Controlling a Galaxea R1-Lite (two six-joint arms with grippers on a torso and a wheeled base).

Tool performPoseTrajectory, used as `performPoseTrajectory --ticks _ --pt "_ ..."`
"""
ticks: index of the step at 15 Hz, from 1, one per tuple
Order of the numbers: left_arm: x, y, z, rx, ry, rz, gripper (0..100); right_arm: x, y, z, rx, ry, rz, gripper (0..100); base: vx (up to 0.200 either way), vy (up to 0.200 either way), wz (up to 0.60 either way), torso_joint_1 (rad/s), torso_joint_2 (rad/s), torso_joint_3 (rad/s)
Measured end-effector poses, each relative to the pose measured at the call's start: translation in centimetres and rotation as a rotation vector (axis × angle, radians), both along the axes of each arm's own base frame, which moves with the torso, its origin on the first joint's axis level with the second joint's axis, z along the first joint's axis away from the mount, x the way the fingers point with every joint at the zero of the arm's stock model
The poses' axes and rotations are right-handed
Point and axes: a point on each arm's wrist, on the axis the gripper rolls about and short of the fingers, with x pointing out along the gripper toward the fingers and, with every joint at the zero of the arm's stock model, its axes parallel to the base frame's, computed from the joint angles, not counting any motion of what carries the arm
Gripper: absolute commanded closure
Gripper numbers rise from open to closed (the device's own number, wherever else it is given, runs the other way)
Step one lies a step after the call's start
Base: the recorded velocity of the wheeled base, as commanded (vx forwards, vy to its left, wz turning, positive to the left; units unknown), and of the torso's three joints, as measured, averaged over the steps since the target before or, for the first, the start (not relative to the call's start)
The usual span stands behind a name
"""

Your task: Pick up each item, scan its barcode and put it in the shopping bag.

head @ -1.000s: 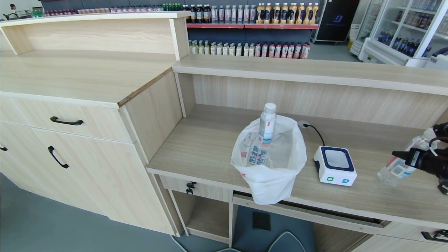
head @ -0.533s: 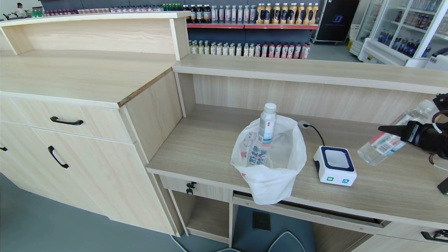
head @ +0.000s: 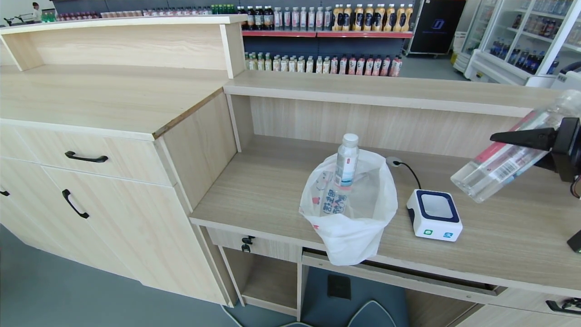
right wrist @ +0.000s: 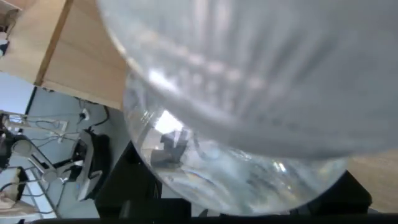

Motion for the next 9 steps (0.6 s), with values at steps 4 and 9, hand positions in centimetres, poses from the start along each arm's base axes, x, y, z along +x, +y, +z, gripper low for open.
performPoseTrajectory --ticks 4,9 --pt "0.0 0.0 0.0 0.000 0.000 -0.001 0 -5.7 4.5 3.9 0.039 -0.058 0.169 100 0.000 0.000 0.00 0.000 0.00 0.000" --pt "0.0 0.0 0.0 0.000 0.000 0.000 0 -11.6 6.0 4.3 0.015 -0.034 0.171 100 0.000 0.000 0.00 0.000 0.00 0.000"
